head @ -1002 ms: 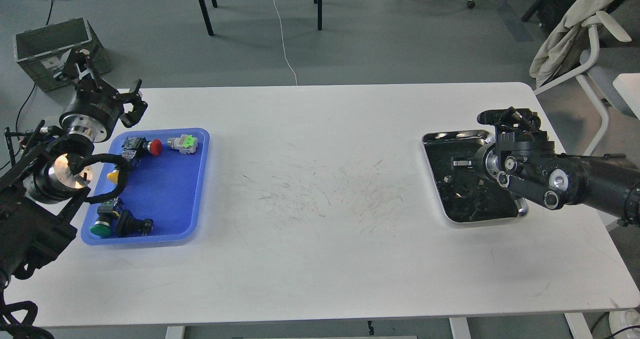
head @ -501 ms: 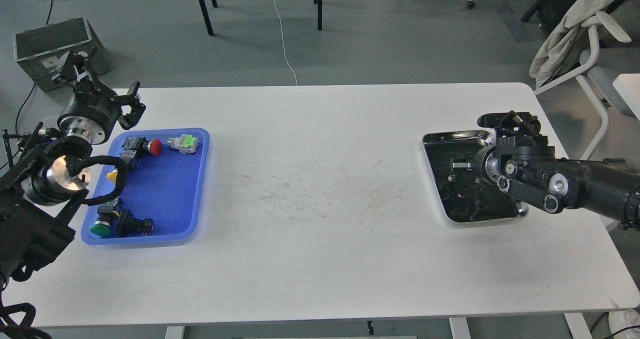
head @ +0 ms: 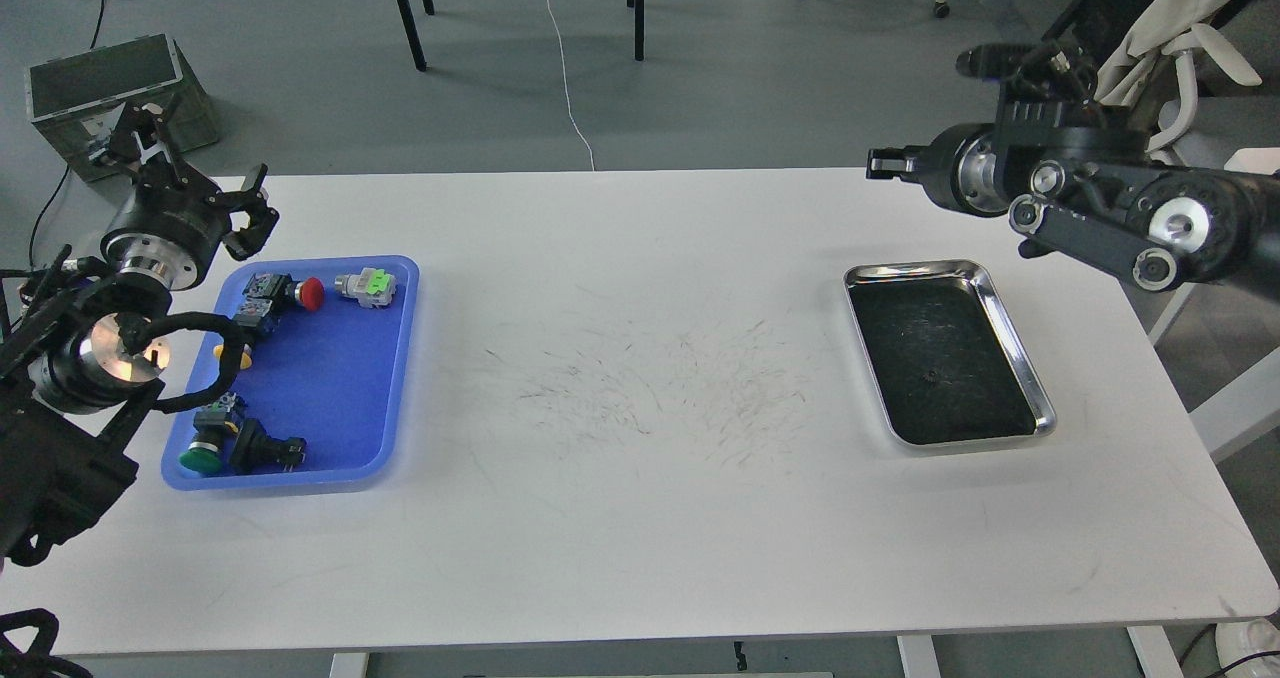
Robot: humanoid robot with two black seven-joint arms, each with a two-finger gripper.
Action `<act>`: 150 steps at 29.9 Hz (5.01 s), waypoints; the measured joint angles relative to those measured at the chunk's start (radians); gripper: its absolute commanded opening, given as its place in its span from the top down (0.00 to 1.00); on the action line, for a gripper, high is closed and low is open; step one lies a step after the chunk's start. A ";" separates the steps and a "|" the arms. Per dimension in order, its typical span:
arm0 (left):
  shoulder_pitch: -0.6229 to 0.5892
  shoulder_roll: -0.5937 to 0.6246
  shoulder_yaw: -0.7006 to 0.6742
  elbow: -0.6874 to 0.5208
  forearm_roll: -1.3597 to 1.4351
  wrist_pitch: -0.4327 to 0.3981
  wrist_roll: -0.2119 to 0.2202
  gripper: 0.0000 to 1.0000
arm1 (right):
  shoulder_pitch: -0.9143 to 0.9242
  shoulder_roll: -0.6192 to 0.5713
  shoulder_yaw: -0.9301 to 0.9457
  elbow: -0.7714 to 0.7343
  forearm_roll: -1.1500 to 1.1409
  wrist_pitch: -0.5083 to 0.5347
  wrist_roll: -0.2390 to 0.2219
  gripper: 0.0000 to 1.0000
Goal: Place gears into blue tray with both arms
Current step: 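Lift the black gear with the right gripper toward the table center, then open the right gripper to set the gear on the table, then retract the right arm and move the left gripper toward the gear, then grasp the black gear on the table with the left gripper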
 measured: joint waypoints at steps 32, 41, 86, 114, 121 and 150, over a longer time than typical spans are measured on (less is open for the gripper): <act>-0.001 0.013 -0.001 0.000 0.000 -0.002 -0.006 0.02 | -0.134 0.457 -0.062 0.005 0.257 -0.183 0.085 0.96; 0.003 0.016 0.001 0.007 0.000 -0.002 -0.012 0.02 | -0.230 0.457 -0.068 0.025 0.251 -0.188 0.108 0.95; -0.004 0.070 0.001 -0.104 0.194 0.007 -0.002 0.02 | -0.274 0.456 0.445 -0.045 0.270 -0.208 0.121 0.04; -0.048 0.168 0.245 -0.811 1.107 0.049 0.490 0.02 | -0.848 0.082 1.391 0.006 0.984 0.085 0.126 0.05; -0.052 0.158 0.428 -0.812 1.376 0.048 0.515 0.02 | -0.908 0.080 1.408 0.005 0.990 0.121 0.162 0.05; -0.019 -0.140 0.723 -0.561 1.980 0.051 0.499 0.09 | -0.988 0.081 1.417 -0.015 0.990 0.153 0.176 0.05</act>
